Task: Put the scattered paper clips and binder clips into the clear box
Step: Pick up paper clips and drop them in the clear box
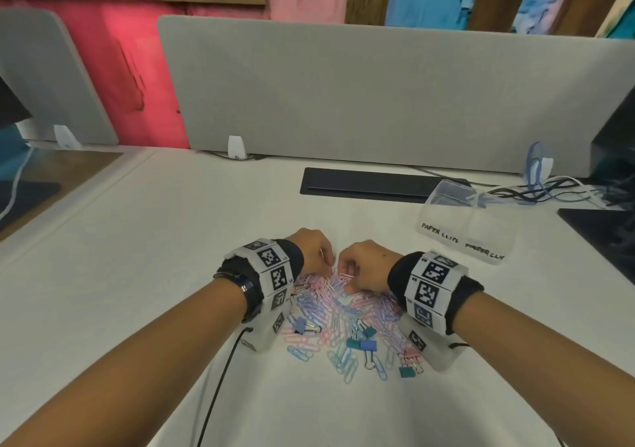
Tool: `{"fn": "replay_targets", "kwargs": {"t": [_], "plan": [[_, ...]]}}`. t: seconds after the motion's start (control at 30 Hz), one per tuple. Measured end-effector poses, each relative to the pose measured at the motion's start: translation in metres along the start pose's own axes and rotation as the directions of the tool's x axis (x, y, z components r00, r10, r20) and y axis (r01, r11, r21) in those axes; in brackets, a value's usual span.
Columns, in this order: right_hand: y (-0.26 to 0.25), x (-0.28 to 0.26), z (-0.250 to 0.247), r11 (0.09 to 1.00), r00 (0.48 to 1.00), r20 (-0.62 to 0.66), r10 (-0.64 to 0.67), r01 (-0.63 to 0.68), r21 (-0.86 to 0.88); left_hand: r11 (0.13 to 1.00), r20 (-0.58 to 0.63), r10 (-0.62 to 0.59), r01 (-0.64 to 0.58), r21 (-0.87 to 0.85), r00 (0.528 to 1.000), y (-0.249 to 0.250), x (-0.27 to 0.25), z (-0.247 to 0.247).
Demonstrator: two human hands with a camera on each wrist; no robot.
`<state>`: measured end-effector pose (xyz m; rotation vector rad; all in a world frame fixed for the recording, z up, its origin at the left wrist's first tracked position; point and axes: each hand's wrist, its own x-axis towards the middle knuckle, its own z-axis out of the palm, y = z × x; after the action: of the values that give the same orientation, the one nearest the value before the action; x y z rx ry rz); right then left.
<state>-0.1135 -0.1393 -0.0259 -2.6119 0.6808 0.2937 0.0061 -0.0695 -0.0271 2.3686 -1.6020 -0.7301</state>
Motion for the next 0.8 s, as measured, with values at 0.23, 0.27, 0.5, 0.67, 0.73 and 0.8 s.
{"fn": "replay_targets", "kwargs": {"t": [0.23,0.27,0.5,0.67,0.73,0.8], "plan": [[0.004,-0.007,0.0,0.998,0.999,0.019,0.04,-0.041,0.052,0.999,0.033,-0.018,0.017,0.051,0.999,0.005,-0.001,0.002],[0.005,-0.009,0.0,0.998,0.999,0.009,0.038,-0.038,0.048,0.999,0.034,-0.02,0.018,0.051,0.999,0.006,-0.002,0.002],[0.009,-0.012,-0.002,0.997,0.996,-0.073,0.051,-0.046,0.067,0.997,-0.036,-0.06,0.058,-0.058,0.998,0.007,-0.004,-0.004],[0.017,-0.013,-0.005,0.993,0.99,-0.124,0.068,-0.055,0.109,1.0,-0.126,0.007,-0.007,0.001,0.992,0.015,-0.014,-0.012],[0.021,-0.014,-0.007,0.987,0.987,-0.135,0.083,-0.063,0.146,0.999,-0.033,0.034,-0.033,0.038,0.999,0.02,-0.021,-0.012],[0.025,-0.013,-0.007,0.982,0.988,-0.122,0.096,-0.074,0.172,0.996,0.103,0.053,-0.06,0.061,0.993,0.024,-0.027,-0.01]]}}
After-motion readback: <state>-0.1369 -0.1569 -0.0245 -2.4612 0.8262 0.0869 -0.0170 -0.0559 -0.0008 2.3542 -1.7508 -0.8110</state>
